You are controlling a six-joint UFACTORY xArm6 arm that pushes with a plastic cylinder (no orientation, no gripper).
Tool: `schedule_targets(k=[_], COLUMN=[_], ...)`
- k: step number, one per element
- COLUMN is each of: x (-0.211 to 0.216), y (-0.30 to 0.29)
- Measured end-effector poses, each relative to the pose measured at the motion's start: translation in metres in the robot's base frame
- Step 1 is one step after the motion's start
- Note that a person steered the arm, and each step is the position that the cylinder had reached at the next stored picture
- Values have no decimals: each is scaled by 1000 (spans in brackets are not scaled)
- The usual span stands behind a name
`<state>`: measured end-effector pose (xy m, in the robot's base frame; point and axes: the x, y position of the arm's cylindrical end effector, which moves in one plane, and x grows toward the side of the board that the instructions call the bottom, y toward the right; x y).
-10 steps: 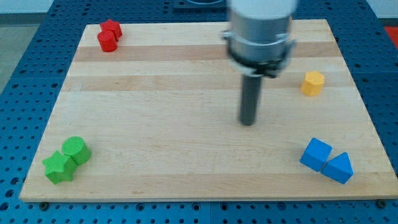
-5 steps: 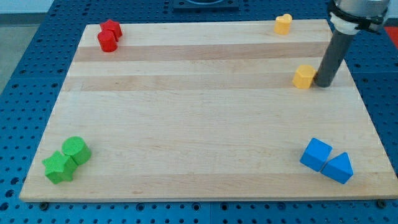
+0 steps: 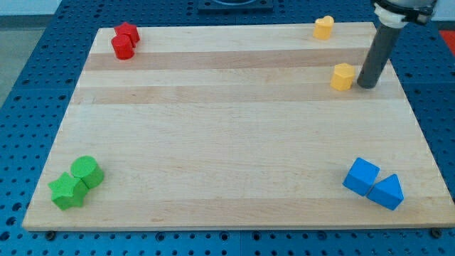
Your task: Push yellow hexagon into yellow heart
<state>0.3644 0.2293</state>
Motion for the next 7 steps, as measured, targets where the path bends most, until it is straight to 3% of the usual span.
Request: schedule_targets(k=[2,4,6,7], x=[32,-4,-14,-32], y=[-49,-65,1,-25])
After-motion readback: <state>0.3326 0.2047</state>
